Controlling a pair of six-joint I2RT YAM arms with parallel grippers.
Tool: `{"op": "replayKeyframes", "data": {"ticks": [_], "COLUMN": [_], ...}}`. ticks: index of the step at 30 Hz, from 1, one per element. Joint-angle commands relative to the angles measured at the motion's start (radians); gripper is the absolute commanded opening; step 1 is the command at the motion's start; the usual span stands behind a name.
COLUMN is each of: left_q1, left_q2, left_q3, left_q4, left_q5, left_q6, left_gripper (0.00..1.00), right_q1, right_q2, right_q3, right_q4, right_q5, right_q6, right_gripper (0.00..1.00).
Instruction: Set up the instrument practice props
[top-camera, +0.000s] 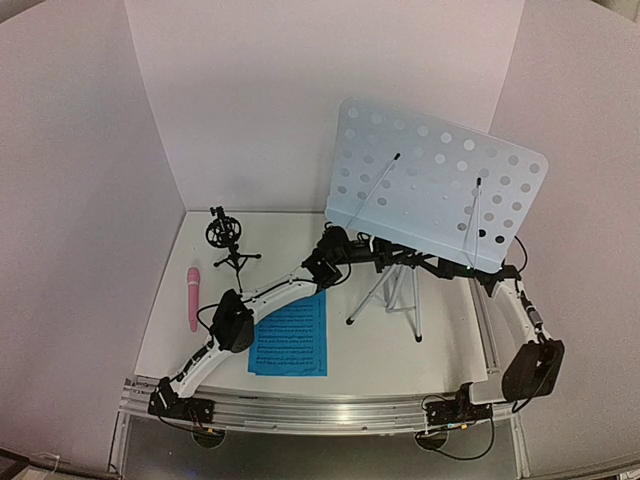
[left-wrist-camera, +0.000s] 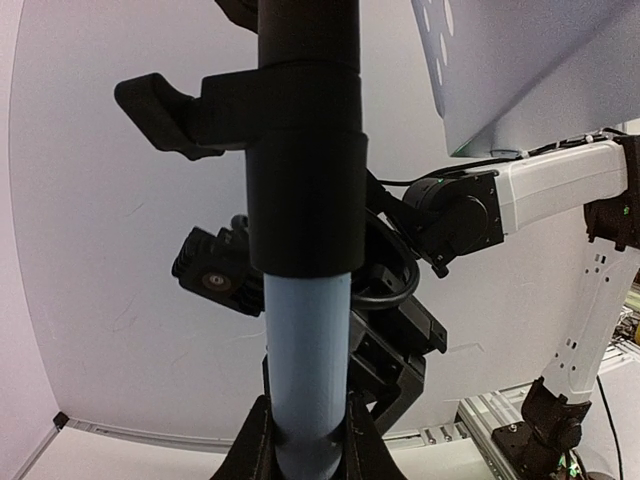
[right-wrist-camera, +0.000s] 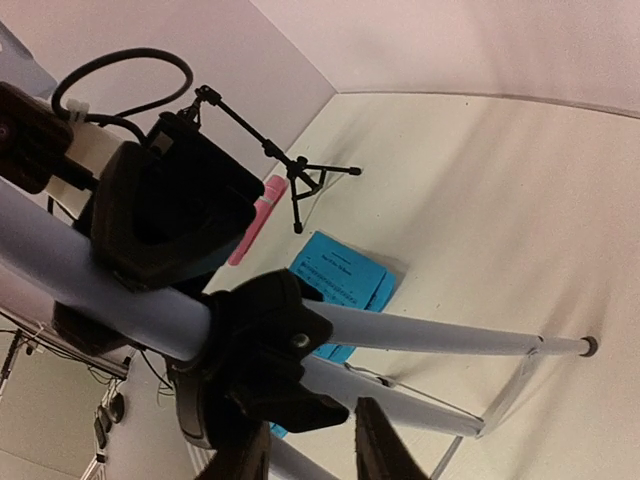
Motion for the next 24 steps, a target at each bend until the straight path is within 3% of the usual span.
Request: {"op": "replayKeyframes", "data": {"ticks": [1, 5, 24], "left_q1": [-0.005, -0.004, -0.003], "left_q2": [-0.015, -0.019, -0.005], "left_q3": [0.028, 0.024, 0.042], "left_q4": [0.029, 0.038, 0.032], "left_q5": [-0.106, -0.103, -0.099], "left_q6": [0.073, 0.062, 0.049], "left_gripper": [0.0, 0.0, 0.0], "right_q1": [0.052, 0.031, -0.036], "right_q2": [-0.004, -0.056, 0.024], "right_q3": [-0.006, -0.02, 0.095], "right_q4": [-0.118, -0.119, -0.111], "right_q5": [-0.174, -0.14, -0.224], "right_q6": [0.077, -0.005, -0.156], "right_gripper": [0.38, 0.45, 0.55]}}
